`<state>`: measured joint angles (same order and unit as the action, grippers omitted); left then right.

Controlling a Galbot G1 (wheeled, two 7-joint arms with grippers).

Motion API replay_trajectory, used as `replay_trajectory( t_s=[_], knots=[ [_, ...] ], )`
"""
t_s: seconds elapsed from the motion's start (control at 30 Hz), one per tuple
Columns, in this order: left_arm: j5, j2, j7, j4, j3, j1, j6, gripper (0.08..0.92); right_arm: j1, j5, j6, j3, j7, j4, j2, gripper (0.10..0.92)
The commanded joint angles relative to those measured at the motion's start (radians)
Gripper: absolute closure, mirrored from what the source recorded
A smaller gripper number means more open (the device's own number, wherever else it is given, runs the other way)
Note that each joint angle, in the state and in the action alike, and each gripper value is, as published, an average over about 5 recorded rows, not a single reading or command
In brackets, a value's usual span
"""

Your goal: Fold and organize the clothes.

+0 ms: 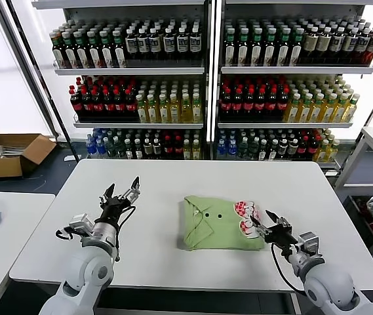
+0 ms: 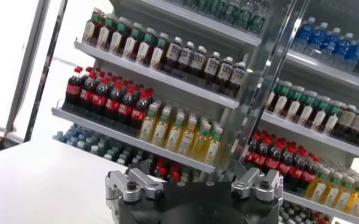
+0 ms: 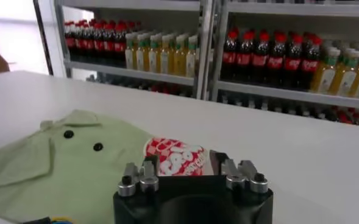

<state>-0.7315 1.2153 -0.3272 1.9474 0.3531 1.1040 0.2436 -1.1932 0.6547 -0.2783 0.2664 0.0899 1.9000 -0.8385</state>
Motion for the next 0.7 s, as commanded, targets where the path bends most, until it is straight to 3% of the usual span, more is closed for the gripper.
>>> replay_trajectory(
  t_s=[0.03,0.2,0.33,0.47,0.7],
  knots=[
    [0.012,-0.006,0.002,0.011,0.004,0.015,0.000,0.177,0.276,0.014,-0.008,-0.252,0.023,-0.172,-0.281,0.333],
    [0.011,-0.010,0.010,0.024,0.014,0.033,0.007,0.177,0.403,-0.065,-0.095,-0.373,0.039,-0.278,-0.365,0.219],
    [0.010,-0.010,0.032,0.028,0.032,0.042,0.020,0.177,0.435,-0.152,-0.242,-0.413,0.104,-0.285,-0.345,0.204],
    [0.009,-0.007,0.047,0.020,0.035,0.037,0.022,0.177,0.434,-0.188,-0.296,-0.404,0.121,-0.235,-0.290,0.203],
    [0.009,0.002,0.059,0.005,0.021,0.023,0.019,0.177,0.377,-0.231,-0.167,-0.308,0.095,-0.063,-0.140,0.203]
  ],
)
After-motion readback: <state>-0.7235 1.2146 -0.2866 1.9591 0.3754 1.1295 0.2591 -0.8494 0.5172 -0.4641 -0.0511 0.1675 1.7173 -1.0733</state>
